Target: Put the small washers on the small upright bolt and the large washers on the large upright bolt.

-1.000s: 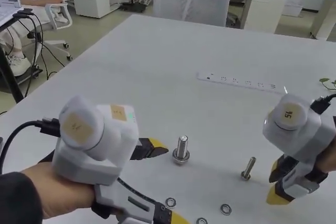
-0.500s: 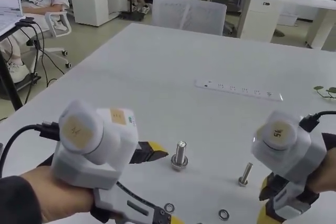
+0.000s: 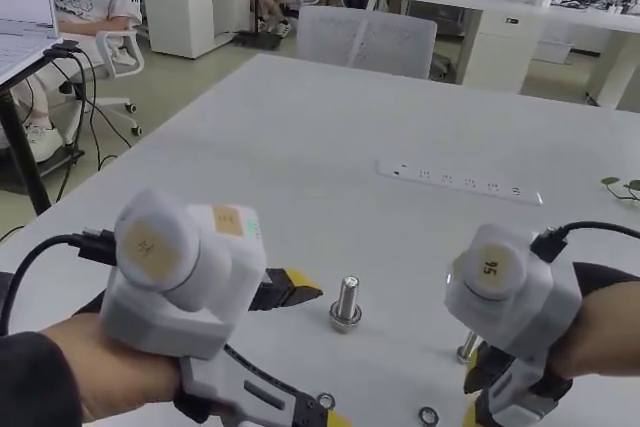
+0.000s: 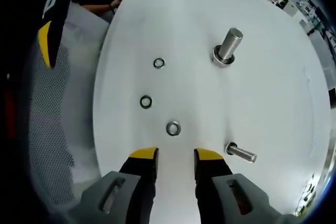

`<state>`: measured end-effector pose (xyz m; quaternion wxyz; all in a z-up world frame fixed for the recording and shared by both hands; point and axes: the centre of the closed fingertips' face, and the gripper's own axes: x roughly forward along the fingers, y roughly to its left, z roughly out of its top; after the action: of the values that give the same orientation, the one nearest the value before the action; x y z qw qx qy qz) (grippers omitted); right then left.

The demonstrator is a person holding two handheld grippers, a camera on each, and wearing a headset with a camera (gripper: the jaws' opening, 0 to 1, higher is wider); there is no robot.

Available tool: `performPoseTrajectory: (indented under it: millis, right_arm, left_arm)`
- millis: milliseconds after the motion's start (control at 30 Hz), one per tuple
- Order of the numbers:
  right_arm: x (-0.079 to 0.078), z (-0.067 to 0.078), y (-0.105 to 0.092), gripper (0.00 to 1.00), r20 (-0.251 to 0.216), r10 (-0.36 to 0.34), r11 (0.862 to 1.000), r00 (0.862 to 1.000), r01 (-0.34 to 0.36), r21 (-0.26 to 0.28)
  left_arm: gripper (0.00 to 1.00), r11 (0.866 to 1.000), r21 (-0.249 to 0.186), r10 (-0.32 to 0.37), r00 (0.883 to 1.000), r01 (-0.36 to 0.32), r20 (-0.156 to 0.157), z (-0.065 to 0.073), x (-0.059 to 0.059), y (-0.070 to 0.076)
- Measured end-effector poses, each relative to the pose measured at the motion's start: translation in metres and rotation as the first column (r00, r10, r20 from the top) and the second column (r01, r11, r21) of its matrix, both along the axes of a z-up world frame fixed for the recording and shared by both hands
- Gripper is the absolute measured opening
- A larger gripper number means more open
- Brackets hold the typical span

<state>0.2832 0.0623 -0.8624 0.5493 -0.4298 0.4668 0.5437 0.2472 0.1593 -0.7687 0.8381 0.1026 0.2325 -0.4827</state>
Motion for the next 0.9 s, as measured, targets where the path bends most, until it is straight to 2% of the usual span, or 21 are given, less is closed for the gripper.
performPoseTrajectory:
  millis: [400, 900]
  right_arm:
    - [-0.005, -0.010, 0.022, 0.26, -0.006, 0.055, 0.998, 0.998, -0.055, 0.004]
    - [-0.002, -0.018, 0.021, 0.20, 0.017, 0.088, 0.996, 0.996, -0.088, -0.016]
  left_arm:
    - [0.87, 1.000, 0.005, 0.012, 1.000, -0.012, -0.003, -0.001, -0.004, 0.005]
    - [0.87, 1.000, -0.002, 0.015, 1.000, -0.015, -0.006, -0.002, -0.003, 0.006]
